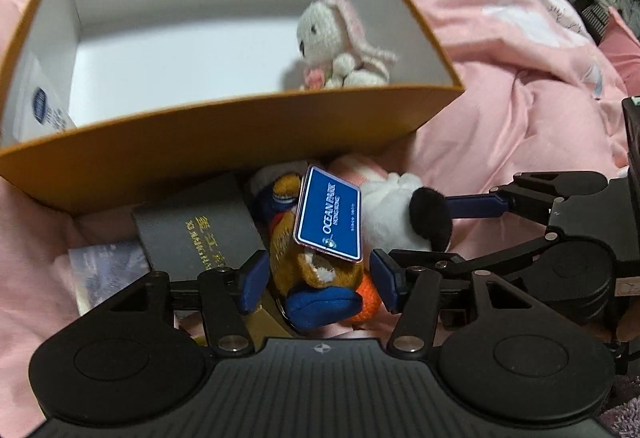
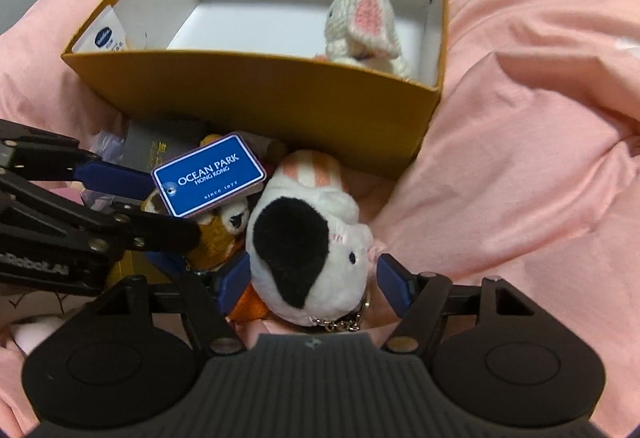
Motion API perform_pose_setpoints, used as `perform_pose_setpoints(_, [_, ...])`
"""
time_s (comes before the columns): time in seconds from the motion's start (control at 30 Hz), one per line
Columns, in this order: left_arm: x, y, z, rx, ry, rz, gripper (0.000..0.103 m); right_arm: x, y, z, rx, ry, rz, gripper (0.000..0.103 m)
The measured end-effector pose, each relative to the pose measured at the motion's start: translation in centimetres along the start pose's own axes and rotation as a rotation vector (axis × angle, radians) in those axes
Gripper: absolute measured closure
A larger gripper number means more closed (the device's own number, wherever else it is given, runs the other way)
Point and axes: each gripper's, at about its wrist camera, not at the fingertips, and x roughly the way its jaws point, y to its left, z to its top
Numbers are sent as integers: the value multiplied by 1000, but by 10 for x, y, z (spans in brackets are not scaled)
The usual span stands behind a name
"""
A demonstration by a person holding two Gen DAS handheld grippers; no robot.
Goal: Organize objects
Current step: 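Grasp the plush bear with the left gripper while the right gripper grasps the black-and-white plush, then carry both plush toys over the box and lower them inside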
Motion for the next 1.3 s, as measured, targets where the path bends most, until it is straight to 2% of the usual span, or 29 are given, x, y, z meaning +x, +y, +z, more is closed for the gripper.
perform_pose_setpoints(0.17, [11, 9, 5, -43, 44, -19, 38, 11, -5, 3, 7, 24, 37, 32])
perform_pose_setpoints(0.43, [24, 10, 11, -51, 78, -39, 39, 24, -2, 7, -22, 49, 45, 34])
perform_pose_setpoints(0.63, [21, 11, 7, -47, 61, -44, 48, 19, 1, 6, -29, 47, 37, 36])
perform_pose_setpoints(0.83, [4, 10, 2, -58, 13, -59, 51, -1, 4, 3, -26, 9, 27, 37])
perform_pose_setpoints(1.0, [-25, 12, -4, -83, -46, -103, 51, -29, 4, 2, -21, -44, 33, 38])
perform_pose_setpoints(1.23, [-81, 7, -5, -55, -198, -127, 52, -80, 9, 11, 4, -153, 111, 38])
perform_pose_setpoints(1.3, [-95, 9, -2, -61, -242, -125, 52, -89, 11, 26, 17, -184, 131, 38])
